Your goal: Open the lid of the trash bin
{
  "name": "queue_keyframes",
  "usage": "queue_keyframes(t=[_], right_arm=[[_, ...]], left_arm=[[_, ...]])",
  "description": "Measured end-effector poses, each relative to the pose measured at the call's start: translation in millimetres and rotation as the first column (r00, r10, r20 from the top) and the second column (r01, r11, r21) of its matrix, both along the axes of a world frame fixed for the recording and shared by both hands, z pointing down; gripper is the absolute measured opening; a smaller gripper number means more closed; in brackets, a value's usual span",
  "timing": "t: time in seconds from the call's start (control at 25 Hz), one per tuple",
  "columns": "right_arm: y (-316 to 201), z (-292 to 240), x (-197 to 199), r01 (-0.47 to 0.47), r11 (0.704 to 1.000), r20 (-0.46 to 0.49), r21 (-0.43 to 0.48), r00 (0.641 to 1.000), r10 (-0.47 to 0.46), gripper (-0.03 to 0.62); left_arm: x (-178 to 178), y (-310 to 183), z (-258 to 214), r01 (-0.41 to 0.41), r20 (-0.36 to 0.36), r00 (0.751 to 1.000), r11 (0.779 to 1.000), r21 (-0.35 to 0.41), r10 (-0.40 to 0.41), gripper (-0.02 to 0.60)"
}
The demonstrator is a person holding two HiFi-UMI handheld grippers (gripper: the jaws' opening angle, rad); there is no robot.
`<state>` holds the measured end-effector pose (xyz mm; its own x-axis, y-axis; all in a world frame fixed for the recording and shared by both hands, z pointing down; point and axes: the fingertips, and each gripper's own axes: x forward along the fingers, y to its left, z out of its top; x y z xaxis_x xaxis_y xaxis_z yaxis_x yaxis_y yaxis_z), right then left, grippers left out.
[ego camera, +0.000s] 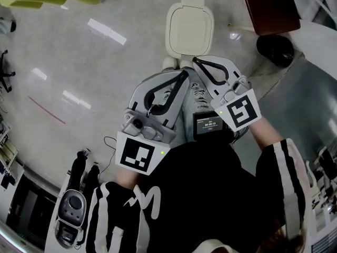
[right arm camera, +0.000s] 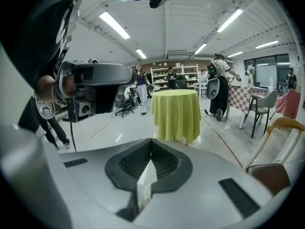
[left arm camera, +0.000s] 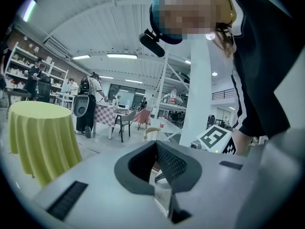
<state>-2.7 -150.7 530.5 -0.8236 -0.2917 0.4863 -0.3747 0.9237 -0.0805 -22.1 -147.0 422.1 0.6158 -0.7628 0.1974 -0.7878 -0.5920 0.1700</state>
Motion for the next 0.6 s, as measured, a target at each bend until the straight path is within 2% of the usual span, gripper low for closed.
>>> queue_keyframes(t=[0.32,0.6], right_arm=[[7.5,40.6,-3.7,0.015,0.998,-0.056,-0.053,0.998,-0.018,0.009],[9.4,67.7,-3.9,0.019,0.998,-0.101,-0.060,0.995,-0.025,0.009]], left_arm=[[-0.4,-0.1,15.7,0.001,-0.014,1.000,1.000,-0.022,-0.001,0.009],[-1.6,1.0,34.6,0.005,-0.004,1.000,0.999,-0.048,-0.006,0.009]])
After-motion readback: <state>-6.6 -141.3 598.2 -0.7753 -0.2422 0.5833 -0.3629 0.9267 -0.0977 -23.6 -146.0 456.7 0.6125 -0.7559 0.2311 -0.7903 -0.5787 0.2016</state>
